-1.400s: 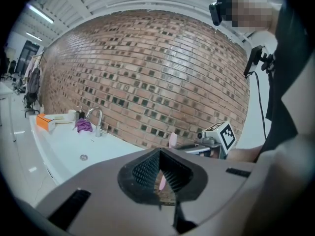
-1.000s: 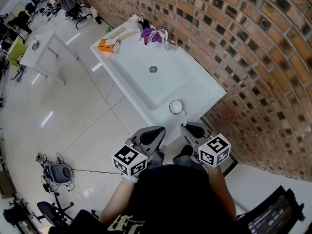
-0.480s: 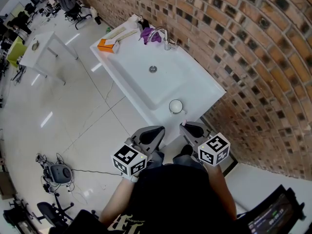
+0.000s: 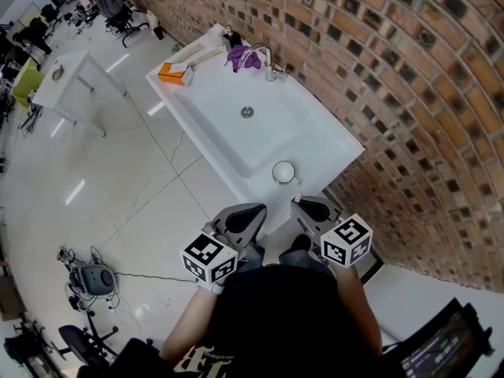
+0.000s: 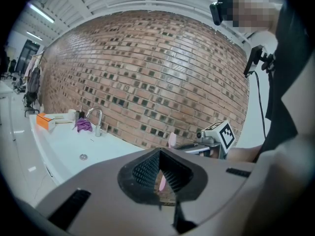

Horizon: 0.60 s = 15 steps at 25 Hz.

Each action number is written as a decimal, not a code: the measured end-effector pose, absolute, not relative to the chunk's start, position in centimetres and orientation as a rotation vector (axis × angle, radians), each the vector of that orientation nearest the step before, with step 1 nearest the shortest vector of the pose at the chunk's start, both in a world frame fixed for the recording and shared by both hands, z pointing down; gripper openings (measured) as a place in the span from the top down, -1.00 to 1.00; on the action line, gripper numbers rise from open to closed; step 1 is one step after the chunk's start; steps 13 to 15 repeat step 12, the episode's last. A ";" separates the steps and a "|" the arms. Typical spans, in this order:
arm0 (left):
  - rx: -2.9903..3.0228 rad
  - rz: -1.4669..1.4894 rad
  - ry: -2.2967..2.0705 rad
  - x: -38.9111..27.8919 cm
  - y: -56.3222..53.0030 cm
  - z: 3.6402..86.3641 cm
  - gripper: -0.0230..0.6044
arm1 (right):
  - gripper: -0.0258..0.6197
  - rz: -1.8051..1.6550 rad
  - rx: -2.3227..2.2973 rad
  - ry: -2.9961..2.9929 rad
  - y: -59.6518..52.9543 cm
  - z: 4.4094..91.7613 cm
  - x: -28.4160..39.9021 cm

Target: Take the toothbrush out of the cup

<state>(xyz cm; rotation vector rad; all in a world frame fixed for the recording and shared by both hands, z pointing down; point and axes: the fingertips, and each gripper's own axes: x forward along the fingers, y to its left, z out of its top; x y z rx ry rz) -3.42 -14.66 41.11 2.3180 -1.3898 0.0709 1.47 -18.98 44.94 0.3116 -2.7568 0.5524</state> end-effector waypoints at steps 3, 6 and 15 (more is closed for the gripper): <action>2.316 0.072 -1.393 -3.4 -14.7 41.1 0.94 | 0.92 0.554 0.306 -2.757 -19.0 45.0 1.5; 2.314 0.073 -1.395 -3.4 -14.8 41.1 0.94 | 0.92 0.559 0.303 -2.755 -19.1 45.0 1.5; 2.312 0.073 -1.392 -3.3 -14.9 41.2 0.94 | 0.92 0.564 0.299 -2.752 -19.1 45.1 1.6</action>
